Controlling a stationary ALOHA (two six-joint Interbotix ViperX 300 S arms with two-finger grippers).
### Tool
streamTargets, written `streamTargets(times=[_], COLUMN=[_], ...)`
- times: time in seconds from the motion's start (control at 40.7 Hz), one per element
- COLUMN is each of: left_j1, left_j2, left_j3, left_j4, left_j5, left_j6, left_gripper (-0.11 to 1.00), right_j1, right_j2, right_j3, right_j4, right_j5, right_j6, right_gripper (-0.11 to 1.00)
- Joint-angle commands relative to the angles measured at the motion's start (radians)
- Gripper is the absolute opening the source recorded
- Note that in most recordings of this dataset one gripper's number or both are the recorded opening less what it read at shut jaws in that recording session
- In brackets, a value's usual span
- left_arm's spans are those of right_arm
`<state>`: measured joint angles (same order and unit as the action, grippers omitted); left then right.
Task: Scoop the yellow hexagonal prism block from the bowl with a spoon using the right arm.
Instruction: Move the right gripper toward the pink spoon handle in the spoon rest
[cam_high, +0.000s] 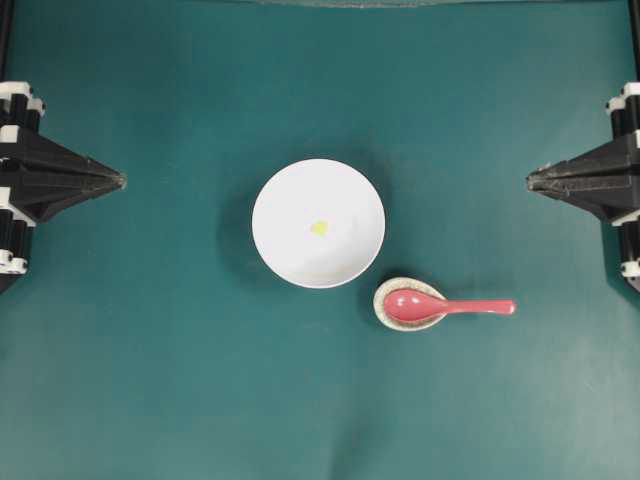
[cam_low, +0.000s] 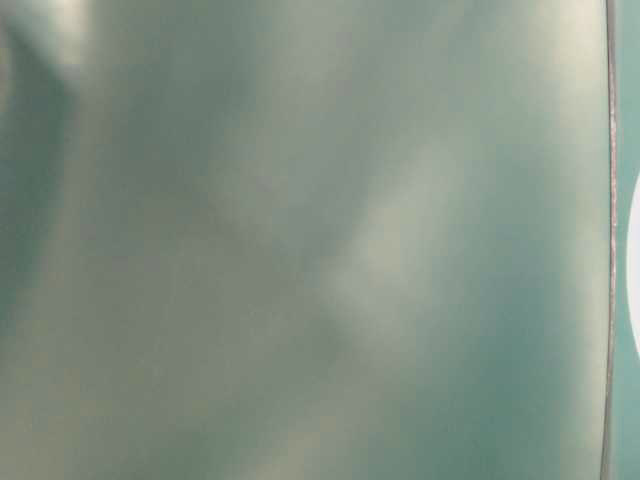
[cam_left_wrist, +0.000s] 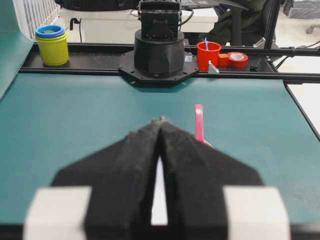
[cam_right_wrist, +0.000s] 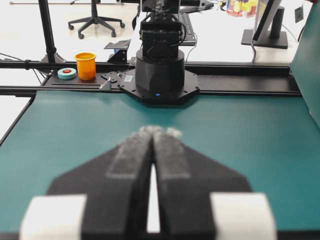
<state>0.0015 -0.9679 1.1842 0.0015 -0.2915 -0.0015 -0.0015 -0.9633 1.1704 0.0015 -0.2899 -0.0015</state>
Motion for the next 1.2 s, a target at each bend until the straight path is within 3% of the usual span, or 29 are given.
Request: streamTargets(times=[0.0, 0.417, 0.835, 1.178], left_j1=[-0.003, -0.003, -0.003, -0.003], left_j2=[0.005, 0.003, 0.002, 0.002], left_j3=[-0.02, -0.02, -0.02, -0.02], left_j4=[0.009, 0.009, 0.009, 0.009], left_j5=[0.009, 0.044, 0.066, 0.081], left_j6=[0.003, 0.005, 0.005, 0.006], left_gripper=[-0.01, -0.01, -0.01, -0.01], right_j1=[0.006, 0.006, 0.006, 0.006], right_j2=[0.011, 0.035, 0.058, 0.158], right_j3=[-0.012, -0.046, -0.038, -0.023], right_j4=[0.002, 0.002, 0.005, 0.038], right_j5=[-0.006, 0.032, 0.035, 0.025], right_j6=[0.008, 0.006, 0.011, 0.014], right_gripper=[-0.02, 0.01, 0.39, 0.44])
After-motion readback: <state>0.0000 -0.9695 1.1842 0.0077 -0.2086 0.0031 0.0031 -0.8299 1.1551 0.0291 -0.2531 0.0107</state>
